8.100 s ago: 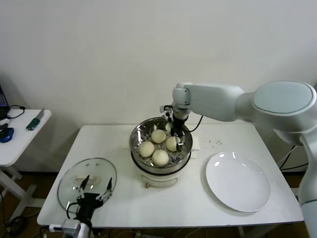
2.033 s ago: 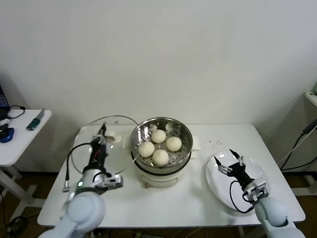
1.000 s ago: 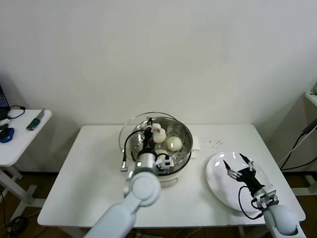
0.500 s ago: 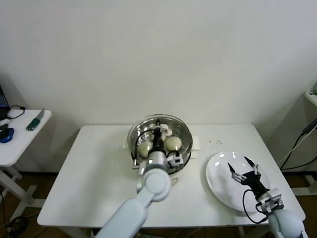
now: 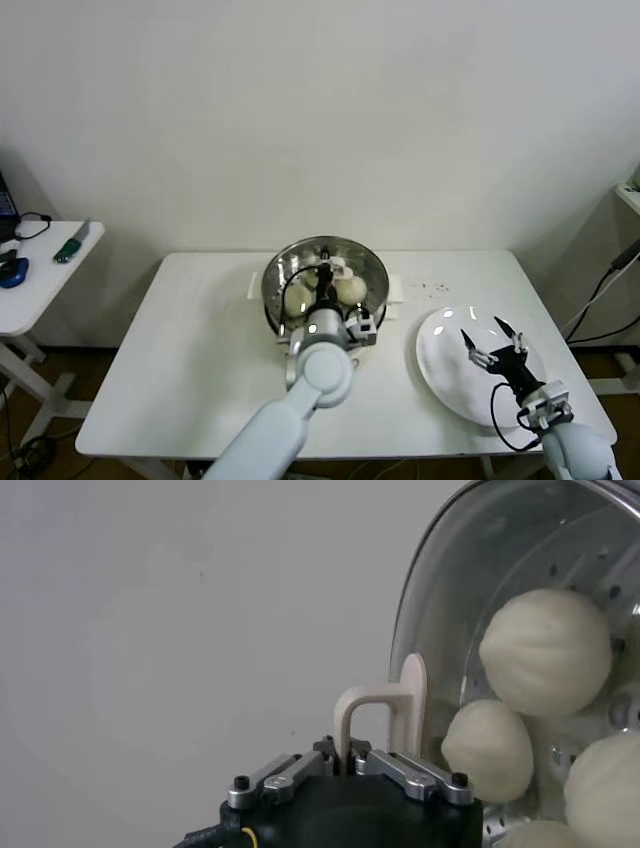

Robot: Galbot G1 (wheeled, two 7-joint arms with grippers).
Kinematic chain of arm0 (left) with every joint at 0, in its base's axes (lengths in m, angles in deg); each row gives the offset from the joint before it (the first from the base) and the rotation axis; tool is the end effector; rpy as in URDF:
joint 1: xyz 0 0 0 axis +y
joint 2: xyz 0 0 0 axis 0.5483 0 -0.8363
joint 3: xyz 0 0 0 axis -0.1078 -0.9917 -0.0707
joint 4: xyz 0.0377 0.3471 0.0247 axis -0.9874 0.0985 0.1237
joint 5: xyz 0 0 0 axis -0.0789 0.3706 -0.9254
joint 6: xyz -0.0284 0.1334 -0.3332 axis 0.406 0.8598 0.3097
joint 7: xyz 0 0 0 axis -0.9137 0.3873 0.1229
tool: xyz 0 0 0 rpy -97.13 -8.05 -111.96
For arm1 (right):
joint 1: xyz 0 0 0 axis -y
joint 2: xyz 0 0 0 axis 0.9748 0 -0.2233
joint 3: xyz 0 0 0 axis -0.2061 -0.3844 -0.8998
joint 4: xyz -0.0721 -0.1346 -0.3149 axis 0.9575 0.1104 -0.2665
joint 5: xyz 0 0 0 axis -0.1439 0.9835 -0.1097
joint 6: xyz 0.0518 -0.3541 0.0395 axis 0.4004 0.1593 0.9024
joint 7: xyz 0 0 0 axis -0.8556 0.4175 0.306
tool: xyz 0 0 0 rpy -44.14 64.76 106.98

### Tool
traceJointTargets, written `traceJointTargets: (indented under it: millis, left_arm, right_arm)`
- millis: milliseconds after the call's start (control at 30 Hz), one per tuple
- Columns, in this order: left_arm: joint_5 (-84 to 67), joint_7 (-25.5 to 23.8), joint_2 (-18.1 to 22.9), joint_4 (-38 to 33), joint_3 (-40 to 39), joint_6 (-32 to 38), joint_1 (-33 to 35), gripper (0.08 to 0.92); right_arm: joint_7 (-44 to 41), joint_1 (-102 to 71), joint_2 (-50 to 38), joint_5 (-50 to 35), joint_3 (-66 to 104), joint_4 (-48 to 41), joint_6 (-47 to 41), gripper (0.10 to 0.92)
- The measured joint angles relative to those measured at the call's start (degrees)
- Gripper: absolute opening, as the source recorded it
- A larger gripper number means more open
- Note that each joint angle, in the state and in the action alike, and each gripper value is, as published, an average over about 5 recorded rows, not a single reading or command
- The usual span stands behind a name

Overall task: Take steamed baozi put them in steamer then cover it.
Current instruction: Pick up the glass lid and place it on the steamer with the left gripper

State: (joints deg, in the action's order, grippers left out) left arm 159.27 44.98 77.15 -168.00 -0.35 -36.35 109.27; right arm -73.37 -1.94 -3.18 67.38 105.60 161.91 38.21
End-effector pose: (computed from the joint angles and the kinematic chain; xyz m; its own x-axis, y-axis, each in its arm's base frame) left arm 0.3464 -0.2016 -0.2629 -0.9975 -0.0164 0.0683 0.0678 0.0303 0.9972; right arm 0.2633 -0.2113 -0.3925 -0.9606 -0.2073 0.1851 -0.2422 0.9510 -0.1919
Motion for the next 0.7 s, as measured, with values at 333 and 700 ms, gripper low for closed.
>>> traceJointTargets:
  millis: [333,700]
  left_arm:
    - [-0.3,1.6,0.3,1.1,0.0,0.0,-0.1,0.15]
    - [-0.4,3.2,0.4,2.1,-0.2,0.0,0.0,0.15]
  right_arm:
    - [-0.4,-0.3,0.4,0.2,0.3,0.0,0.2,0.823]
    - [-1.0,-0.8,0.7,0.5,0.8,0.1,0.4,0.823]
